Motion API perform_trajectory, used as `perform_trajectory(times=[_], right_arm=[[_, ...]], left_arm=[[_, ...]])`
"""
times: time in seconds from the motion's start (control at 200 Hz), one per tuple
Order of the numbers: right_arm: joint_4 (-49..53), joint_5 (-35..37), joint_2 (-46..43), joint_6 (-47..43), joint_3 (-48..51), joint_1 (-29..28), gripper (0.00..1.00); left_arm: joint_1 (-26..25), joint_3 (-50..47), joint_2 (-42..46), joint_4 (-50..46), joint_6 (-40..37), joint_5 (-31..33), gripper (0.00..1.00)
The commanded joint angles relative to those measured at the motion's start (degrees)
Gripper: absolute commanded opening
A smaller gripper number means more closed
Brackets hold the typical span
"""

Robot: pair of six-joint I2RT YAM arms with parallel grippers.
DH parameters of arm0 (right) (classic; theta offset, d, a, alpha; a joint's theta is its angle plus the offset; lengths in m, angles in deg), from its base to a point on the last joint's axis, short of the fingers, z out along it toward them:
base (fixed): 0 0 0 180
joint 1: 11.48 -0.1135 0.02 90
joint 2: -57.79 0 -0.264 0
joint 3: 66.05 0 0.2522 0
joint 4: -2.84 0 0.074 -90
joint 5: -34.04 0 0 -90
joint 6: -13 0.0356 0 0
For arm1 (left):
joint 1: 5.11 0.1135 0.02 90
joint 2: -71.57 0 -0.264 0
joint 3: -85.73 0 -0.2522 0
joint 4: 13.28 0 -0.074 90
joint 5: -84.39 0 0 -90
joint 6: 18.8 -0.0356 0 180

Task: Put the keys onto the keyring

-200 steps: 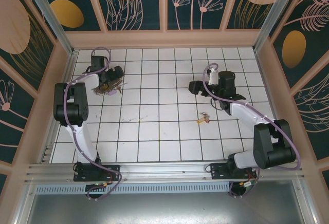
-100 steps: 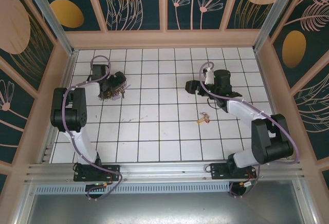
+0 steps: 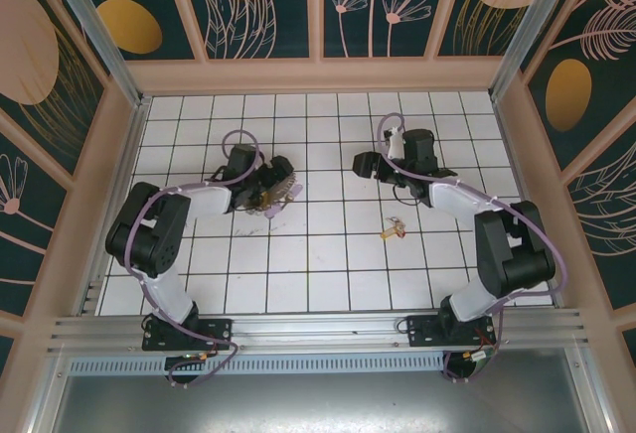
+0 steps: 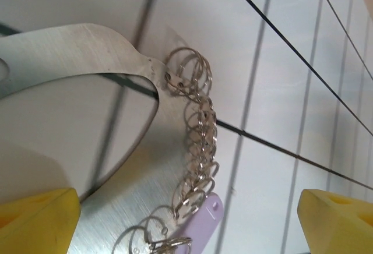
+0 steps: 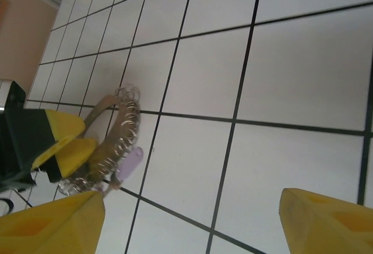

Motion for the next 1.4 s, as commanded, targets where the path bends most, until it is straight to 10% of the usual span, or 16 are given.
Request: perform_trajectory(times=[0.0, 0.4, 0.701, 1.391], right_arm=[[0.8, -3.6, 2.2, 2.0, -2.0, -1.0, 0.73], [3.9, -8.0, 14.0, 4.2, -11.0, -6.6, 0.63], [6.9, -9.8, 25.2, 6.7, -22.7, -10.4, 0.56], [13.1, -6.4, 35.3, 12.2, -32.1, -13.4, 0.52]], left_arm=[[-4.8, -0.8, 0.3, 4.1, 7.9, 1.1, 0.95], [-8.4, -1.7, 13.3, -5.4, 0.0, 18.6, 0.96], [1.1, -6.9, 14.3, -5.3, -2.7, 11.8, 0.92], [1.5, -3.2, 2.0, -5.2, -8.2, 1.1, 0.78]])
